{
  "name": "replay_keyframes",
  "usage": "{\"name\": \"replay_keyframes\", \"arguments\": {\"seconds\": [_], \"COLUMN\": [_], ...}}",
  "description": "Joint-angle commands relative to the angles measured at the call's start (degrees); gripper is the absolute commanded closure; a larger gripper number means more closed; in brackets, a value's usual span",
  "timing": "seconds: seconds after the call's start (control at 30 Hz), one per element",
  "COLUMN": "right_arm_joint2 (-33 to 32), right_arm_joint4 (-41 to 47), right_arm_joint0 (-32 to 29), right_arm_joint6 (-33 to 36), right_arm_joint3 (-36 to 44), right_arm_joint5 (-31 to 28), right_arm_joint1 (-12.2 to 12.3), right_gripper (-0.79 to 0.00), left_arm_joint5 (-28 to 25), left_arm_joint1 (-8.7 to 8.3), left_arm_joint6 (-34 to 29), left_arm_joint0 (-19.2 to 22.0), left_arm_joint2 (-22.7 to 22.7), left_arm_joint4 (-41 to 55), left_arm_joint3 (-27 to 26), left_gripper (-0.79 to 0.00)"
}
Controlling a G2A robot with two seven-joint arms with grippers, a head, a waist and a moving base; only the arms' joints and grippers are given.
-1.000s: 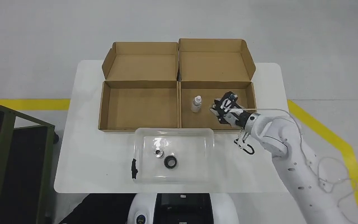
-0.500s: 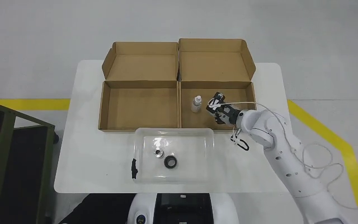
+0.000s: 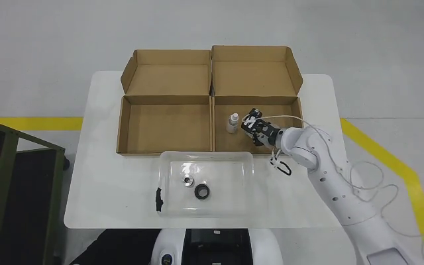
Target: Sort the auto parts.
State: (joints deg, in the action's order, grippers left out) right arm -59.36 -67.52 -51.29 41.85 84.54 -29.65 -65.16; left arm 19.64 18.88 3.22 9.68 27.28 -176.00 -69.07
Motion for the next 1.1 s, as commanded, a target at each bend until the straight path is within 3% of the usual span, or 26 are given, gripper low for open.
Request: {"name": "replay_keyframes", "arguments": {"seconds": [0.0, 0.23, 0.7, 0.9, 1.07], "right_arm_joint2": [0.07, -1.29, -10.59, -10.4, -8.14], "right_arm_joint4": [0.16, 0.17, -0.48, -1.81, -4.67], "right_arm_joint0": [0.03, -0.97, -14.48, -19.4, -21.0], "right_arm_joint6": [-0.16, -0.69, -3.23, -4.99, -7.91], "right_arm_joint3": [0.2, 2.68, 24.41, 31.22, 32.39], "right_arm_joint5": [0.01, 0.16, -5.89, -10.05, -13.55], "right_arm_joint1": [-0.04, 0.27, 3.13, 3.78, 3.97], "right_gripper": [-0.259, -0.354, -0.366, -0.376, -0.388], "left_arm_joint5": [0.0, 0.0, 0.0, 0.0, 0.0], "left_arm_joint1": [0.0, 0.0, 0.0, 0.0, 0.0], "left_arm_joint6": [0.0, 0.0, 0.0, 0.0, 0.0], "left_arm_joint0": [0.0, 0.0, 0.0, 0.0, 0.0], "left_arm_joint2": [0.0, 0.0, 0.0, 0.0, 0.0], "left_arm_joint4": [0.0, 0.0, 0.0, 0.0, 0.0], "left_arm_joint3": [0.0, 0.0, 0.0, 0.0, 0.0], "left_gripper": [-0.785, -0.785, -0.785, -0.785, -0.785]}}
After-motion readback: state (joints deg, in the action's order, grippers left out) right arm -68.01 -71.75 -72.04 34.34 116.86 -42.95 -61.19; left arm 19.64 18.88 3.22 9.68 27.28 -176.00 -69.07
